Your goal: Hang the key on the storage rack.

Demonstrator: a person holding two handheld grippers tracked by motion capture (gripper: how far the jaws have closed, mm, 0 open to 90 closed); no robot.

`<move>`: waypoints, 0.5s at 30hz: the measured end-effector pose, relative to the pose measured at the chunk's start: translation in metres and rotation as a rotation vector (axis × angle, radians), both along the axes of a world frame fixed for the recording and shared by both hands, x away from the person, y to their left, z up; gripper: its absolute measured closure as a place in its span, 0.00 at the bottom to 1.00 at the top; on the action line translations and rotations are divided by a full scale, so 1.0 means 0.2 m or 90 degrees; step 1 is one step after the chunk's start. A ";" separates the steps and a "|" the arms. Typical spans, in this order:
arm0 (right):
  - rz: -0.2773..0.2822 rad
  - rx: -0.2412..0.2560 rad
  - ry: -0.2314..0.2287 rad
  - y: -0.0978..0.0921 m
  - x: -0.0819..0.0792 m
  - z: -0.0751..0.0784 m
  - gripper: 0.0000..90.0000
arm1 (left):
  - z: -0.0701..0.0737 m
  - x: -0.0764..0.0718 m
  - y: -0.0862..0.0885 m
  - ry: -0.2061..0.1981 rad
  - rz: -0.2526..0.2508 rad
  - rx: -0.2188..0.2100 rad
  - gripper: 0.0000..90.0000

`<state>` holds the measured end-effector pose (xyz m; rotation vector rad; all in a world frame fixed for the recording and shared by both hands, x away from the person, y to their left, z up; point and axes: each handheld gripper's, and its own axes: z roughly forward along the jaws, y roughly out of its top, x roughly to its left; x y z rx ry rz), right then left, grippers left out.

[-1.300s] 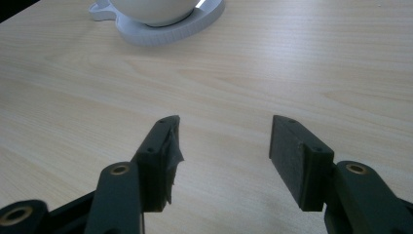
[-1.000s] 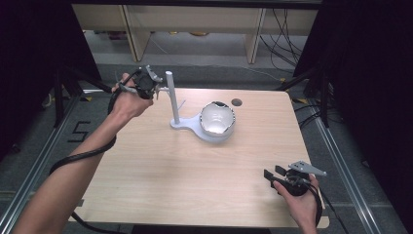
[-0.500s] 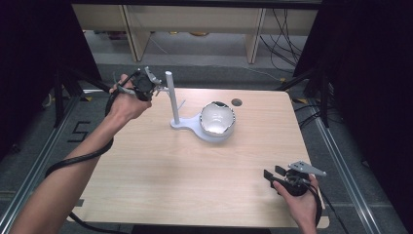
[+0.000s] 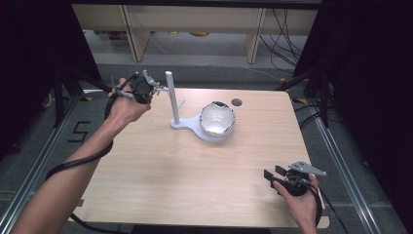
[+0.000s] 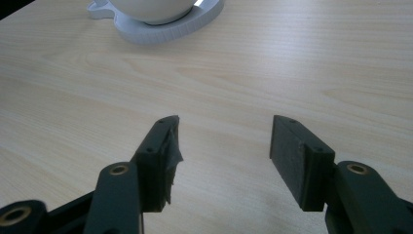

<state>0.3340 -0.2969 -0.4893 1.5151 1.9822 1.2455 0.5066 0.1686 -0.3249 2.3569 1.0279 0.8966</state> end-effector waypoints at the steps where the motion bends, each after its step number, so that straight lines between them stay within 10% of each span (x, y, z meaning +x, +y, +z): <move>1: -0.003 -0.002 0.008 0.00 0.00 0.00 0.50 | -0.01 0.00 0.00 0.001 -0.001 -0.001 0.95; 15: -0.001 0.003 0.005 0.00 0.00 0.00 0.50 | -0.05 0.03 0.00 -0.007 0.011 -0.016 0.95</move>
